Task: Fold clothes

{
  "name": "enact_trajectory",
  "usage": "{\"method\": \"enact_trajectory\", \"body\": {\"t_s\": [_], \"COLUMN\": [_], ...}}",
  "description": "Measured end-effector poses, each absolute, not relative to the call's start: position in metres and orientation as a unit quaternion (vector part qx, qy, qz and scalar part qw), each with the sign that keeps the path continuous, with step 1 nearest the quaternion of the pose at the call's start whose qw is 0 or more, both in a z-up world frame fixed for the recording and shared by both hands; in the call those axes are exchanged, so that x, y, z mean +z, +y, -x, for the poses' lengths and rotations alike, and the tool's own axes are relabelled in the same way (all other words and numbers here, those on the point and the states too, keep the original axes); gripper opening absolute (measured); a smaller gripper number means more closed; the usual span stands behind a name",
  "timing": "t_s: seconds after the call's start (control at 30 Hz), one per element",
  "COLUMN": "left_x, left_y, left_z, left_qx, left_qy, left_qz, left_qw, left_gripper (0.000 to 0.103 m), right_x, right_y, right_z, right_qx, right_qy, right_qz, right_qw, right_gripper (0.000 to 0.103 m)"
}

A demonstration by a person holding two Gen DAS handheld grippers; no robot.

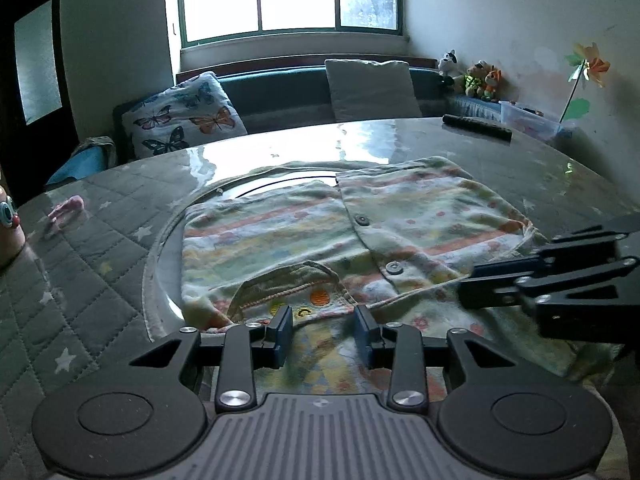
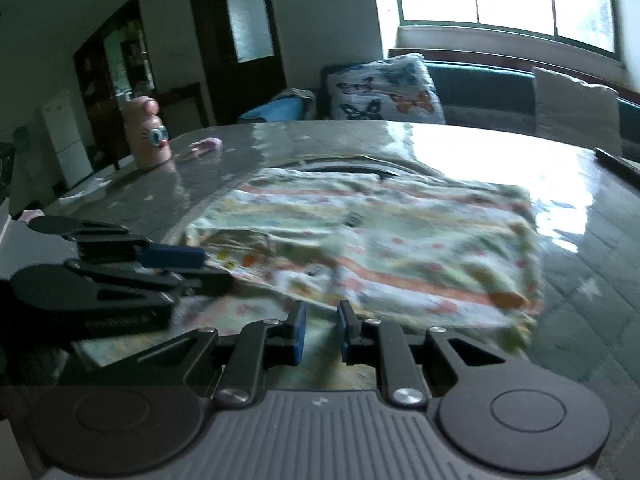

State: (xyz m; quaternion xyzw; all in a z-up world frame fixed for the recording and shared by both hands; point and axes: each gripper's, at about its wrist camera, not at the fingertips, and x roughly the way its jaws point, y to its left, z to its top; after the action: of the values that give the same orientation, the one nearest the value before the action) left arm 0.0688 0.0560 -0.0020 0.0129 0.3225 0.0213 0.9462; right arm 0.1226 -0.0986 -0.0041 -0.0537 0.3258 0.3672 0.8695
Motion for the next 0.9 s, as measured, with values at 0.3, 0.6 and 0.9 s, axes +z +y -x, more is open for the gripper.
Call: {"method": "enact_trajectory", "body": {"t_s": [0.3, 0.6, 0.9], "left_x": [0.004, -0.001, 0.001], "left_y": [0.047, 0.050, 0.059], "left_z": [-0.037, 0.007, 0.034], "left_qx": [0.000, 0.005, 0.014], "left_qy": [0.322, 0.323, 0.331], "left_qz": [-0.033, -0.044, -0.073], "left_qw": [0.946, 0.945, 0.941], "left_gripper": [0.037, 0.037, 0.042], "right_x": [0.001, 0.000, 0.002], "right_y": [-0.118, -0.145, -0.169], "right_z": [-0.098, -0.069, -0.069], "right_qx": [0.384, 0.383, 0.366], "right_qy": [0.325, 0.326, 0.336], "right_qz": [0.062, 0.068, 0.031], "right_qw": [0.862, 0.862, 0.867], "right_gripper": [0.017, 0.019, 0.020]}}
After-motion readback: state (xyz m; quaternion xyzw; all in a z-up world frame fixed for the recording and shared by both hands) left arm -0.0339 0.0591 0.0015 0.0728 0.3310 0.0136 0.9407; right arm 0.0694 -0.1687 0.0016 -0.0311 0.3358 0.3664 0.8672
